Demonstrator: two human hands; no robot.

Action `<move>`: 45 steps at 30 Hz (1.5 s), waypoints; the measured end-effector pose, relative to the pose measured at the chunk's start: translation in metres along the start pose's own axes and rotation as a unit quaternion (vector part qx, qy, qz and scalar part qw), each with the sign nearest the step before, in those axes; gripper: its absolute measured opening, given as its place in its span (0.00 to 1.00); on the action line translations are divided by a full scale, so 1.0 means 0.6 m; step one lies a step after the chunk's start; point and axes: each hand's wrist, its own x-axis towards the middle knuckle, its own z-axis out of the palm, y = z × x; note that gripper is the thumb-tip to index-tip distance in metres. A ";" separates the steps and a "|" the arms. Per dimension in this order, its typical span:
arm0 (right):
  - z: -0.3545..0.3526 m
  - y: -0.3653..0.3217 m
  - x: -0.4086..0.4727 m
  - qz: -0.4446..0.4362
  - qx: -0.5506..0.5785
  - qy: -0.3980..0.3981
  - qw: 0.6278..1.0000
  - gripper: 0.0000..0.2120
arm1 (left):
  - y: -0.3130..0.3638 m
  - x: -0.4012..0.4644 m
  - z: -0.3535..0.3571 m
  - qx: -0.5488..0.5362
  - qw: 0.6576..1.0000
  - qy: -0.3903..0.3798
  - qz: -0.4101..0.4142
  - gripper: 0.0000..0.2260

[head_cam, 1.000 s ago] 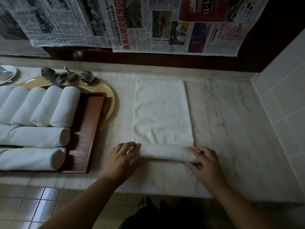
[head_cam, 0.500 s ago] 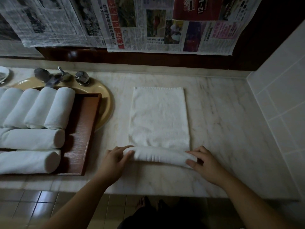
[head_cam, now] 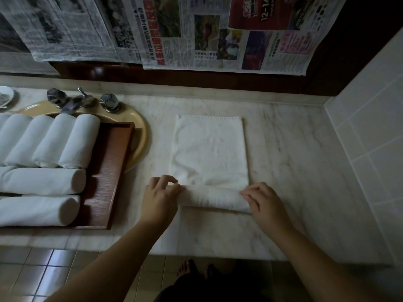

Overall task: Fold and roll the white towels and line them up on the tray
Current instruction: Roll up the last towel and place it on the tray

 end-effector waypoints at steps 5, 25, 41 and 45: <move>-0.023 0.004 -0.034 -0.031 -0.031 -0.095 0.995 0.25 | -0.007 -0.032 -0.013 -0.033 0.998 -0.039 0.036 0.17; -0.017 0.011 0.029 0.197 0.144 -0.168 0.955 0.13 | -0.029 -0.006 -0.015 -0.229 0.941 -0.157 -0.194 0.18; 0.010 -0.004 0.017 0.259 0.232 0.001 0.938 0.09 | -0.041 -0.011 0.001 -0.087 0.995 0.000 -0.048 0.10; 0.006 -0.004 -0.003 0.167 0.153 0.056 0.972 0.09 | -0.052 -0.029 -0.009 -0.050 0.998 0.001 0.049 0.17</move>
